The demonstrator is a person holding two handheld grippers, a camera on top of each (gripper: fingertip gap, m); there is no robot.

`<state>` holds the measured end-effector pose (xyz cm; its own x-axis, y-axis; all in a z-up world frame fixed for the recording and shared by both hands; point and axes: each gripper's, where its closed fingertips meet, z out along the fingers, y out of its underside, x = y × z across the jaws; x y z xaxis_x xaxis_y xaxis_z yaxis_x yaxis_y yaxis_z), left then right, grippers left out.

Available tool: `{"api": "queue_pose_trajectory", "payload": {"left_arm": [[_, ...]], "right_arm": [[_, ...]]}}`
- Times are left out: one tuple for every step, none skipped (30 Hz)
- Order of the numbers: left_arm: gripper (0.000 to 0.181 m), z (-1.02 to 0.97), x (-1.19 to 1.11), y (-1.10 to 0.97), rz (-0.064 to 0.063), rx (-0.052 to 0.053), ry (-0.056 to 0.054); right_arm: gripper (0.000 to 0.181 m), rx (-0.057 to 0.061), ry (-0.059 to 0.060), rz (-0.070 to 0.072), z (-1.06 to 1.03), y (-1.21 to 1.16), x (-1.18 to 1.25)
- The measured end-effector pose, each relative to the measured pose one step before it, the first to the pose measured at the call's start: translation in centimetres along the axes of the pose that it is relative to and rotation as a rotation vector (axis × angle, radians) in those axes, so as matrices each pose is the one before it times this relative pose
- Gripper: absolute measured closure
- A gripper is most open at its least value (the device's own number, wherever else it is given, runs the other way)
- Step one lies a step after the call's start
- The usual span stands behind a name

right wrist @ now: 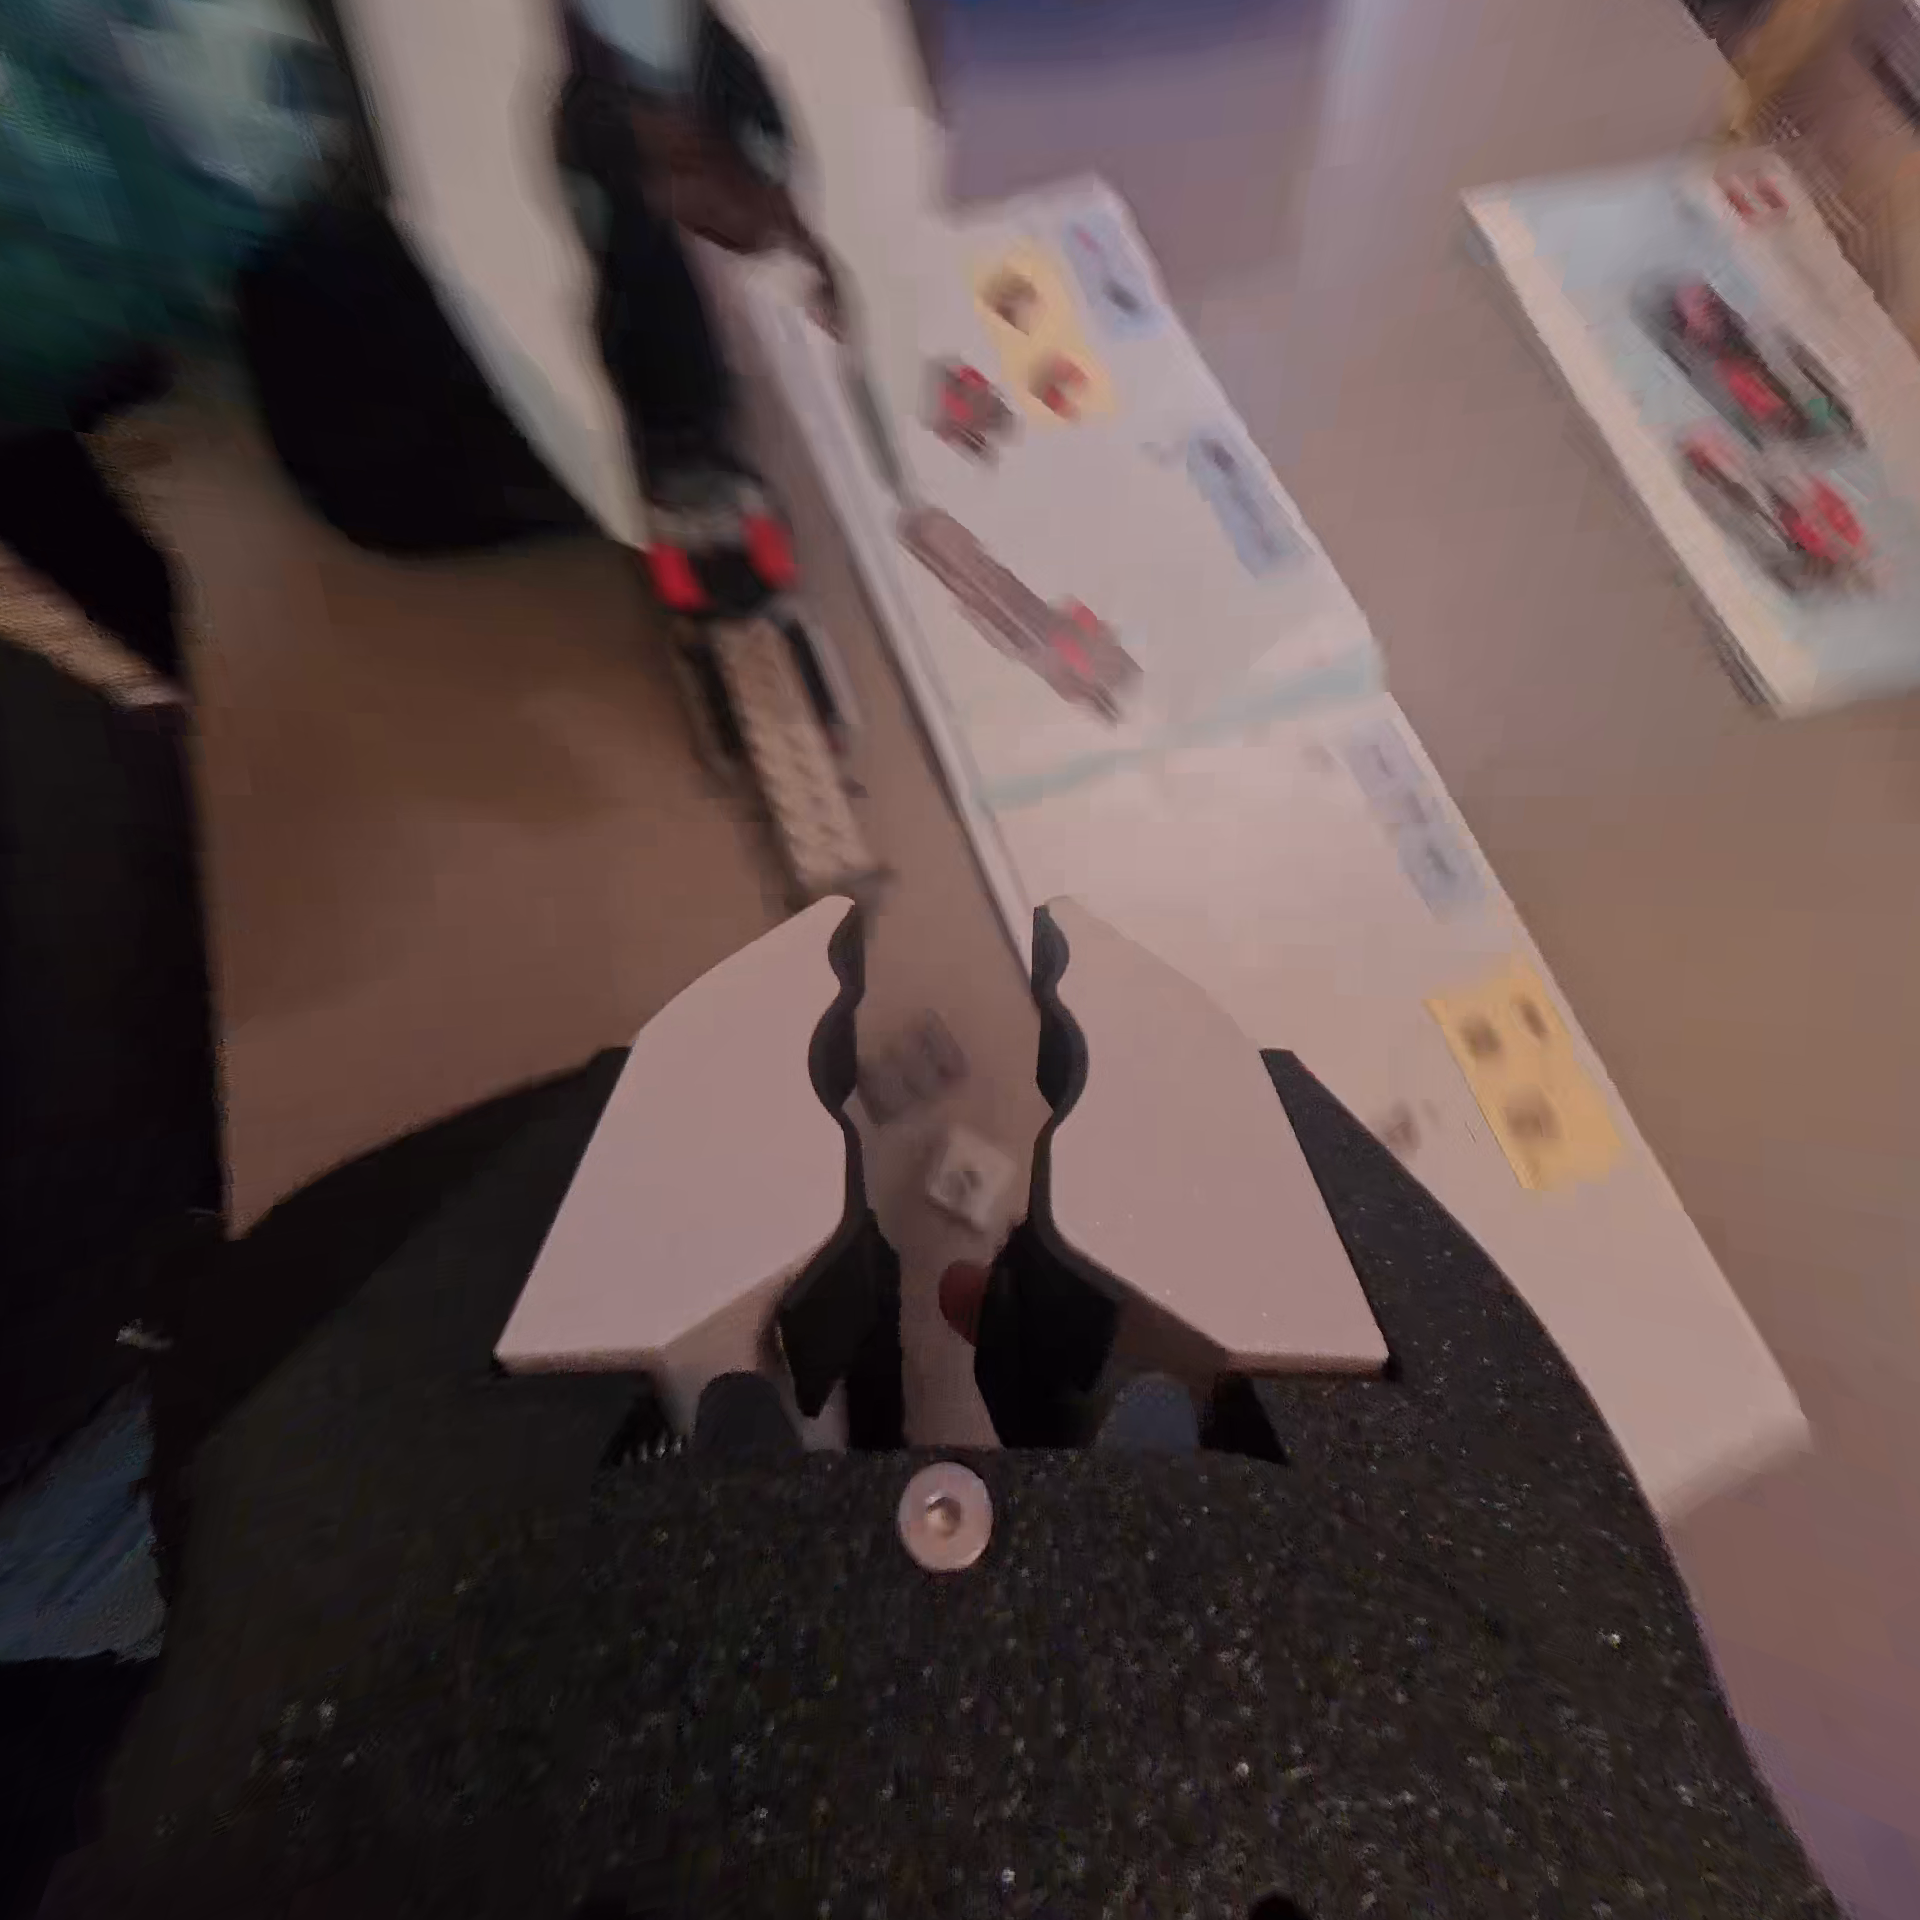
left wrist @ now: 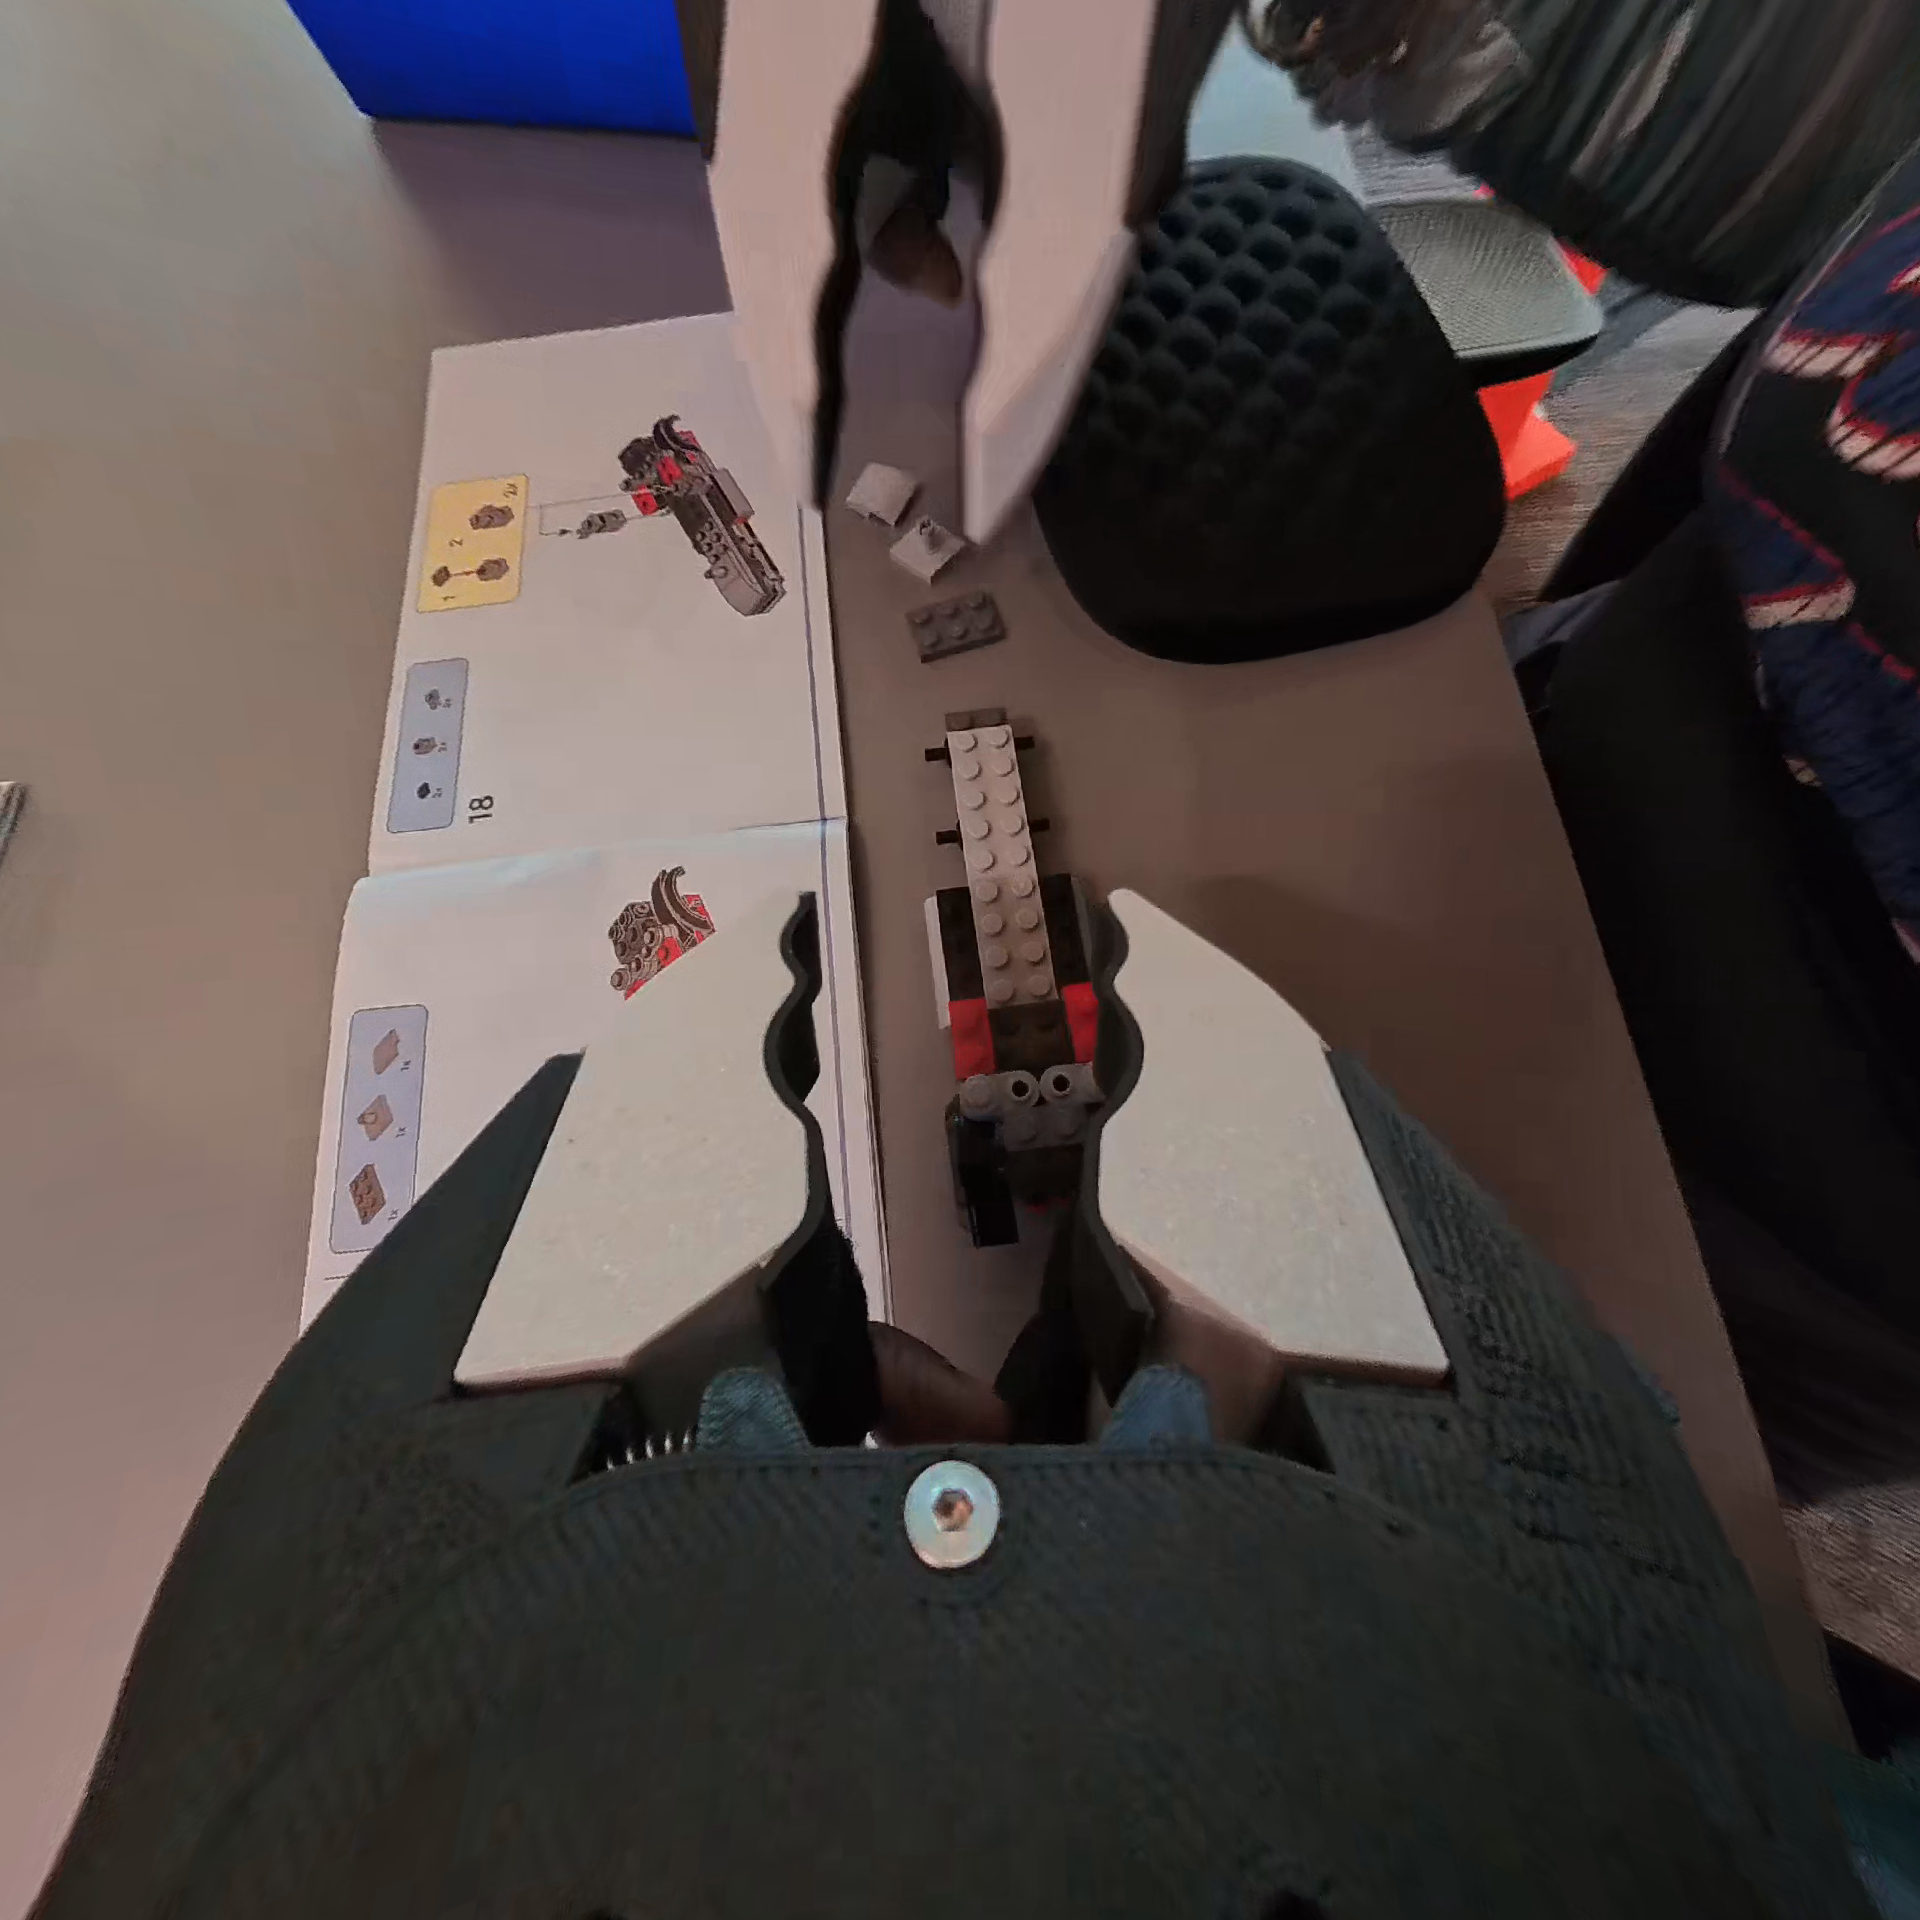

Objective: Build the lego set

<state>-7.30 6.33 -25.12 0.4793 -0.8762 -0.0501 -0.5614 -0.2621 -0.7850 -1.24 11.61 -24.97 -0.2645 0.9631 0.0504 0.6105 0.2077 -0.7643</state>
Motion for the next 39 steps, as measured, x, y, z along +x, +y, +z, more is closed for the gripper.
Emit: {"api": "queue_pose_trajectory", "payload": {"left_arm": [[0.131,-0.112,-0.203,-0.261,-0.0164,-0.0089,0.0219],[0.131,-0.08,-0.466,-0.368,-0.0135,-0.0106,0.0039],[0.131,-0.025,-0.45,-0.288,-0.0002,-0.0123,-0.002],[0.131,0.045,-0.192,-0.089,0.0106,-0.013,0.0053],[0.131,0.067,-0.011,0.125,0.0093,-0.0113,0.0078],[0.131,0.076,0.152,0.291,0.0013,-0.0058,0.0091],[0.131,0.049,0.299,0.379,-0.0047,0.0026,0.0126],[0.13,0.021,0.322,0.371,-0.0065,0.0114,0.0112],[0.13,-0.029,0.186,0.277,-0.0056,0.0227,0.0038],[0.13,-0.045,0.045,0.114,-0.0086,0.032,-0.0023],[0.13,-0.046,0.018,0.079,-0.0159,0.0238,-0.0006],[0.129,-0.003,0.128,0.237,-0.013,-0.005,0.0053],[0.129,0.077,0.176,0.351,0.0043,-0.0252,0.0054],[0.128,0.178,0.103,0.273,0.0156,-0.0219,-0.0011],[0.128,0.252,-0.005,0.159,0.0091,-0.0146,-0.0062],[0.127,0.283,0.003,0.005,0.0031,-0.0031,0.0019],[0.127,0.332,0.007,-0.217,0.0035,0.0215,0.0126],[0.127,0.305,-0.249,-0.374,-0.0016,0.0423,0.0046],[0.127,0.222,-0.405,-0.453,-0.0081,0.052,-0.0065],[0.127,0.155,-0.028,-0.501,-0.0025,0.0536,0.0074],[0.126,0.11,0.313,-0.474,0.0152,0.0425,0.0144],[0.126,0.127,0.274,-0.384,0.0316,0.0235,-0.0004],[0.125,0.161,0.282,-0.198,0.0332,0.0028,-0.0039],[0.124,0.197,0.366,0.083,0.0198,-0.0211,0.0053],[0.122,0.196,0.327,0.384,0.008,-0.0435,0.0074],[0.119,0.178,0.143,0.439,0.0051,-0.0462,-0.0011],[0.119,0.216,0.053,0.325,0.0018,-0.0254,-0.0011],[0.119,0.245,0.094,0.393,-0.0064,-0.0231,0.0079],[0.119,0.203,0.0,0.588,-0.0066,-0.0416,0.0027],[0.12,0.16,-0.125,0.494,0.004,-0.0378,-0.0111],[0.122,0.084,-0.1,0.272,0.0113,-0.0215,-0.0137],[0.127,-0.015,0.031,0.15,0.0106,-0.0127,-0.004],[0.132,-0.115,0.077,0.04,0.0053,-0.0036,0.0036],[0.137,-0.168,0.069,-0.056,-0.0003,0.0054,0.0058],[0.141,-0.186,0.159,-0.093,-0.0043,0.0095,0.0144],[0.142,-0.123,0.235,-0.059,-0.0095,0.0077,0.0203],[0.143,-0.035,0.133,0.082,-0.011,-0.0013,0.0133],[0.143,0.036,0.02,0.173,-0.0061,-0.0085,0.0046],[0.143,0.038,0.014,0.068,-0.0014,-0.0033,0.0019]], "right_arm": [[0.15,0.0285,-0.0772,-0.061,0.755,-1.055,-1.225],[0.15,0.0049,-0.0435,-0.0553,0.886,-0.807,-0.561],[0.149,-0.0071,-0.0337,-0.053,0.92,-0.587,-0.283],[0.146,-0.0041,-0.0453,-0.0493,0.885,-0.433,-0.337],[0.141,0.0105,-0.0643,-0.0451,0.787,-0.344,-0.532],[0.139,0.0242,-0.0601,-0.0286,0.617,-0.16,-0.474],[0.136,0.0213,-0.0393,0.0017,0.402,0.114,-0.25],[0.133,0.0111,-0.0289,0.0208,0.189,0.371,-0.194],[0.132,0.0057,-0.011,0.0219,0.033,0.531,-0.006],[0.131,0.0043,0.0081,0.0155,-0.035,0.599,0.233],[0.132,-0.001,0.0068,0.0152,-0.072,0.577,0.152],[0.135,-0.0089,-0.0025,0.0127,-0.062,0.459,-0.066],[0.139,-0.013,0.0019,0.0028,0.014,0.351,-0.021],[0.141,-0.0142,0.0031,-0.0066,0.109,0.253,-0.021],[0.142,-0.0156,0.0003,-0.0086,0.188,0.185,-0.047],[0.145,-0.02,0.0061,-0.0072,0.206,0.192,0.062],[0.147,-0.0166,0.0071,-0.007,0.192,0.173,0.083],[0.149,0.001,0.0059,-0.0067,0.126,-0.012,0.068],[0.154,0.0055,0.0028,-0.0054,0.054,-0.072,0.046],[0.159,0.0025,0.0011,-0.0036,-0.01,-0.022,0.042],[0.163,-0.0059,0.003,0.0004,0.01,0.098,0.083],[0.164,-0.0042,0.0111,0.0059,-0.007,0.089,0.215],[0.164,-0.0011,0.0007,0.0035,-0.002,0.01,0.054],[0.164,0.0003,-0.001,-0.0011,-0.002,0.0,0.002],[0.164,0.0015,0.0008,-0.0036,0.003,-0.001,-0.005],[0.164,0.0016,0.001,-0.0032,0.005,-0.003,0.008],[0.164,0.0012,0.0005,-0.0005,0.003,0.002,-0.003],[0.164,-0.0023,0.0009,0.0012,-0.001,0.003,0.015],[0.164,-0.0032,0.0015,-0.0008,0.006,0.002,0.0],[0.164,0.0004,0.0027,-0.0017,0.0,0.01,-0.002],[0.164,0.0007,0.0026,-0.0011,-0.015,0.007,-0.006],[0.164,-0.0017,0.0007,-0.0028,-0.022,0.029,-0.019],[0.164,-0.002,0.0005,-0.0032,-0.03,0.025,-0.019],[0.164,-0.0005,-0.0004,-0.0031,-0.023,0.022,-0.016],[0.162,0.0046,-0.0052,-0.0031,-0.02,-0.028,-0.084],[0.159,0.0127,-0.0085,0.0006,-0.028,-0.116,-0.124],[0.157,0.0162,-0.0064,0.0056,-0.058,-0.18,-0.053],[0.155,0.0123,-0.007,0.0093,-0.059,-0.127,-0.033],[0.155,0.0042,-0.004,0.0105,-0.06,0.006,0.031]]}}
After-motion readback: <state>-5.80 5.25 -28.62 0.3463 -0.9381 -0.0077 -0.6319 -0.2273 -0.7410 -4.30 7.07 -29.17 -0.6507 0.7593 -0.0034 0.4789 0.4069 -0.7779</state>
